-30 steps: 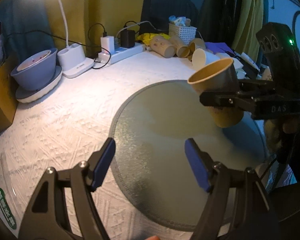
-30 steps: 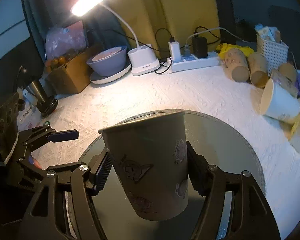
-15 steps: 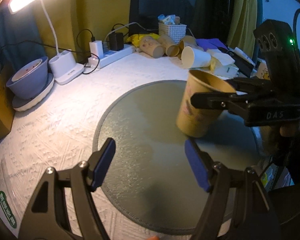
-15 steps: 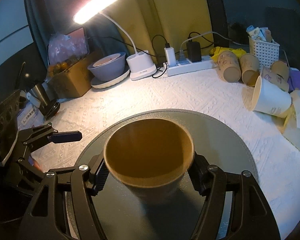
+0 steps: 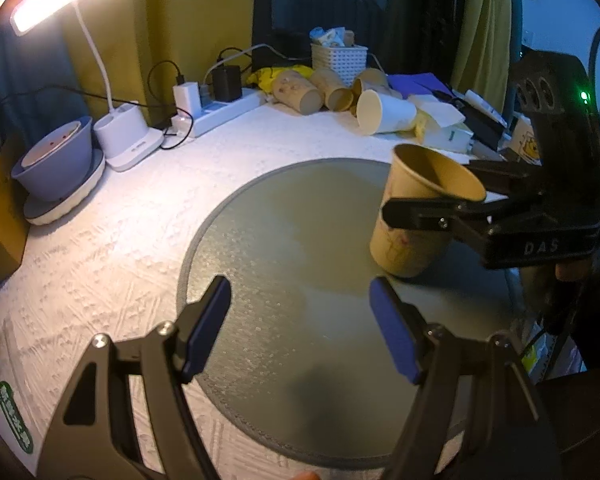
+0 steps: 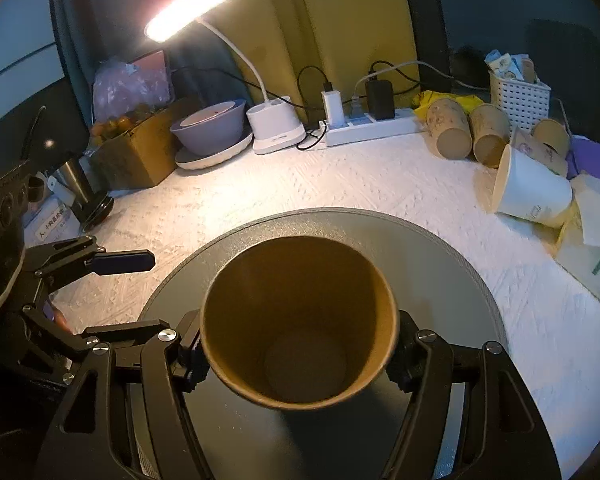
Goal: Flip cup upright
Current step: 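Lower the upright cup onto the grey mat and open the right tool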
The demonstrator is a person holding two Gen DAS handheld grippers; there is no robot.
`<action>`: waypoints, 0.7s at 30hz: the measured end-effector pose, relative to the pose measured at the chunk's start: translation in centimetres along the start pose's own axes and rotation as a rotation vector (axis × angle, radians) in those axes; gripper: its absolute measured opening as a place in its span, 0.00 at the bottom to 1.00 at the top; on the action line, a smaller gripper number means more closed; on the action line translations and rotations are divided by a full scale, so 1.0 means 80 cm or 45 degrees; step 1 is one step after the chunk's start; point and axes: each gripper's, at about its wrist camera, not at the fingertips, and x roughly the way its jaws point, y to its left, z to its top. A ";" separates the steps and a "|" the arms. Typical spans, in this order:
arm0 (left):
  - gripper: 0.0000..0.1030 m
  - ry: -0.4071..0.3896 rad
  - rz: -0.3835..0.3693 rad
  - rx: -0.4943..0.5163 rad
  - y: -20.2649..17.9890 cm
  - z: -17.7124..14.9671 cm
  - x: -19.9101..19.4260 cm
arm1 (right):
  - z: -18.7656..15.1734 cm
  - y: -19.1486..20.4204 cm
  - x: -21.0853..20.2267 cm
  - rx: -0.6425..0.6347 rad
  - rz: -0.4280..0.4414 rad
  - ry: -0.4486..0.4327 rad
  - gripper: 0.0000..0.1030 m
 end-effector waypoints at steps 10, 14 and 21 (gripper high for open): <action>0.71 -0.002 -0.008 -0.024 -0.002 -0.003 -0.001 | -0.007 0.005 -0.003 -0.032 -0.077 0.029 0.69; 0.71 -0.007 -0.016 -0.058 0.002 -0.005 -0.004 | -0.013 0.011 -0.004 -0.046 -0.119 0.047 0.71; 0.71 -0.028 -0.039 -0.065 -0.003 -0.014 -0.014 | -0.027 0.021 -0.010 -0.055 -0.161 0.075 0.76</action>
